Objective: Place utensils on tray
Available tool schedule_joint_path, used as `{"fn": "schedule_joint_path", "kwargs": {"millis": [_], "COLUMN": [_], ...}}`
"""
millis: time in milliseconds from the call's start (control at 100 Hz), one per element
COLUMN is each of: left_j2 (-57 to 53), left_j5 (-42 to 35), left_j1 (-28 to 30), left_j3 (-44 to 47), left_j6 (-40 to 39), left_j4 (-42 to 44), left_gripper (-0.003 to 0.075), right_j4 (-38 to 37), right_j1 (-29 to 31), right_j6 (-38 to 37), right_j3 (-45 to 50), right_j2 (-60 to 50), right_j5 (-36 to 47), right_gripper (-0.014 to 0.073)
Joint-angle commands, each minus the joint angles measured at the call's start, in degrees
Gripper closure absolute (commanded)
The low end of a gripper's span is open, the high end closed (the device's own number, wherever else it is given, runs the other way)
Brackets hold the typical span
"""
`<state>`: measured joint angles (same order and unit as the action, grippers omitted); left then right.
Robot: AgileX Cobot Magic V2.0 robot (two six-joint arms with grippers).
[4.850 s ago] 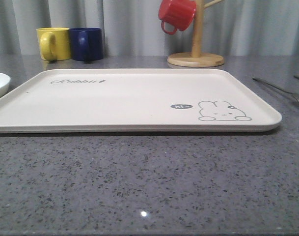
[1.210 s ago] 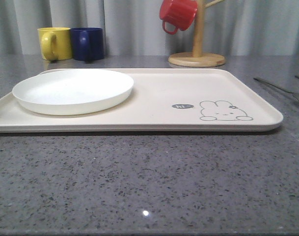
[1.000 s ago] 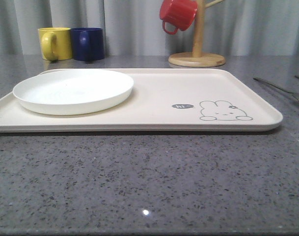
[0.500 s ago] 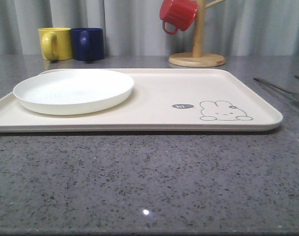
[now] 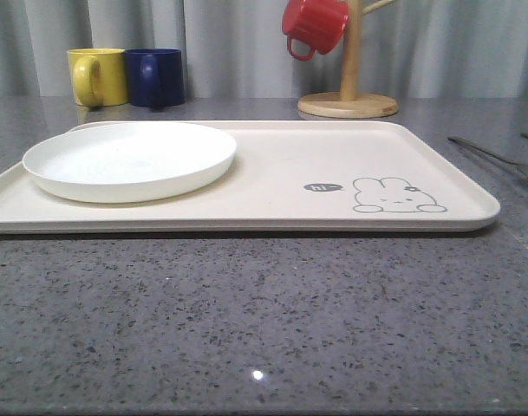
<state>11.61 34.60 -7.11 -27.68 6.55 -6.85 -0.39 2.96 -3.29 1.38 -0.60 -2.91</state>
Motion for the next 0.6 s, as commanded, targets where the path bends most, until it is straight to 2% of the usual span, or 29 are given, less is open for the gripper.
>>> {"fn": "schedule_joint_path", "kwargs": {"millis": [0,170,370,460,590], "left_j2": [0.7,0.7,0.7,0.7,0.7], "left_j5": [-4.3,-4.3,-4.3,-4.3,-4.3], "left_j1": [-0.5,-0.5,-0.5,-0.5,-0.5], "left_j3": [-1.3,-1.3,-1.3,-1.3,-1.3], "left_j6": [-0.5,-0.5,-0.5,-0.5,-0.5], "left_j4": [-0.7,-0.7,-0.7,-0.7,-0.7], "left_gripper": [0.0739,0.0739,0.0739,0.0739,0.0739], "right_j4": [-0.9,-0.8,-0.7,-0.2,0.4], "right_j1": [0.0,0.0,0.0,0.0,-0.1], "right_j6": [0.4,0.4,0.4,0.4,0.4], "right_j3": [-3.3,-11.3,-23.1,-28.7,-37.0], "right_j2": [0.3,8.1,22.4,29.7,39.9], "right_j5": [-0.4,-10.6,-21.7,-25.7,-30.7], "right_gripper": [0.0668,0.0668,0.0645,0.0563,0.0330]}}
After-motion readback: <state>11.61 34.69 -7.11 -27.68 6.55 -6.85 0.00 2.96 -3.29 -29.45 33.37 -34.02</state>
